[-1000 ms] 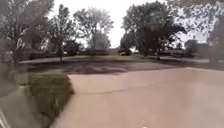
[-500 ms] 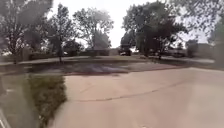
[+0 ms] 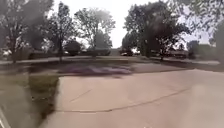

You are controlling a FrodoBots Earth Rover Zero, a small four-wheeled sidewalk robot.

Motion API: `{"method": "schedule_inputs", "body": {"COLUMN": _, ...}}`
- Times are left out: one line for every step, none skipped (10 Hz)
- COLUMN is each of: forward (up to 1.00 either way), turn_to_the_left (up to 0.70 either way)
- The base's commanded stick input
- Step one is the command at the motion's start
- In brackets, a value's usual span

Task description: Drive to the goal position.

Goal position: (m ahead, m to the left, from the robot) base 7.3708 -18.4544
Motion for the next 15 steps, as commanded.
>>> {"method": "schedule_inputs", "body": {"forward": 0.7, "turn_to_the_left": 0.0}}
{"method": "schedule_inputs", "body": {"forward": 0.7, "turn_to_the_left": 0.0}}
{"method": "schedule_inputs", "body": {"forward": 0.7, "turn_to_the_left": 0.0}}
{"method": "schedule_inputs", "body": {"forward": 0.7, "turn_to_the_left": 0.0}}
{"method": "schedule_inputs", "body": {"forward": 0.7, "turn_to_the_left": 0.0}}
{"method": "schedule_inputs", "body": {"forward": 0.7, "turn_to_the_left": 0.0}}
{"method": "schedule_inputs", "body": {"forward": 0.7, "turn_to_the_left": 0.0}}
{"method": "schedule_inputs", "body": {"forward": 0.7, "turn_to_the_left": 0.0}}
{"method": "schedule_inputs", "body": {"forward": 0.7, "turn_to_the_left": 0.0}}
{"method": "schedule_inputs", "body": {"forward": 0.7, "turn_to_the_left": 0.0}}
{"method": "schedule_inputs", "body": {"forward": 0.7, "turn_to_the_left": 0.0}}
{"method": "schedule_inputs", "body": {"forward": 0.7, "turn_to_the_left": 0.0}}
{"method": "schedule_inputs", "body": {"forward": 0.7, "turn_to_the_left": 0.0}}
{"method": "schedule_inputs", "body": {"forward": 0.7, "turn_to_the_left": 0.0}}
{"method": "schedule_inputs", "body": {"forward": 0.7, "turn_to_the_left": 0.0}}
